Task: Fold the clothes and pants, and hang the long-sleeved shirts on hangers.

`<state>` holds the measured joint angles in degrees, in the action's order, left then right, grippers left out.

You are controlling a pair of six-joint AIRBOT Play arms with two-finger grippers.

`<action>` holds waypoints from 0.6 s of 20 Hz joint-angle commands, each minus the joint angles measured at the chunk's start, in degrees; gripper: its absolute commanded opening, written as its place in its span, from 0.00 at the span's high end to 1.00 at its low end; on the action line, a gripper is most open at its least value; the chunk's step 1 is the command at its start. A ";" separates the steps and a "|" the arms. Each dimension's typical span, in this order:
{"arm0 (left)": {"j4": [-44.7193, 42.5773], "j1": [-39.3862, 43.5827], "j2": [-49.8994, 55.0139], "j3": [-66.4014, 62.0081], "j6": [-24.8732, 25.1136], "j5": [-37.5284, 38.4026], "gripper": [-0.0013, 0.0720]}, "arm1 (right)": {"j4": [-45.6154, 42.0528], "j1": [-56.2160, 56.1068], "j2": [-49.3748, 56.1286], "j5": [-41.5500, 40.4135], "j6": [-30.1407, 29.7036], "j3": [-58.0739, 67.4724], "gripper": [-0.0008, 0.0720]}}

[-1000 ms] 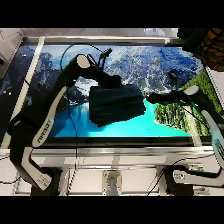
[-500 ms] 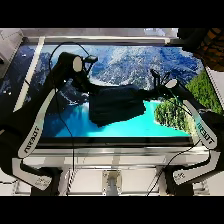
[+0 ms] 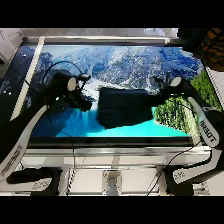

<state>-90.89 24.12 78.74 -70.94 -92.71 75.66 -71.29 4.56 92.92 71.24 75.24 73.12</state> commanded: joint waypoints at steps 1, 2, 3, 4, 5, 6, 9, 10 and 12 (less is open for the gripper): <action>-1.73 -1.75 -10.05 14.10 -2.78 -6.08 0.44 | -21.86 10.67 -4.63 7.58 4.70 0.90 0.97; -1.73 -2.43 -12.85 17.79 -2.95 -7.52 0.44 | -24.15 15.45 -6.64 7.63 4.70 0.90 0.97; -1.73 -3.04 -15.52 21.35 -3.15 -8.55 0.43 | -25.42 20.11 -8.44 7.26 4.83 0.90 0.97; -1.75 -3.48 -17.51 24.11 -3.13 -8.87 0.44 | -26.12 24.98 -10.08 6.88 4.85 0.90 0.96; -2.03 -3.69 -19.06 26.40 -3.13 -8.92 0.43 | -26.45 30.18 -11.63 6.62 4.85 0.90 0.97; -2.21 -3.69 -19.96 28.04 -3.13 -8.87 0.43 | -26.40 34.95 -12.76 6.49 4.85 0.90 0.97; -2.16 -3.69 -20.28 29.88 -3.10 -9.60 0.43 | -19.50 48.17 -14.58 6.21 4.83 0.90 0.93; -2.16 -3.67 -20.24 29.88 -3.10 -10.19 0.43 | -14.95 51.43 -14.62 6.10 4.66 0.90 0.79; -2.16 -3.67 -20.24 29.88 -3.10 -10.60 0.43 | -11.06 54.29 -14.84 6.14 4.13 0.90 0.54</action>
<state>-92.95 20.58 59.27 -42.46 -95.68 66.22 -89.32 51.44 79.15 77.54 79.79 73.95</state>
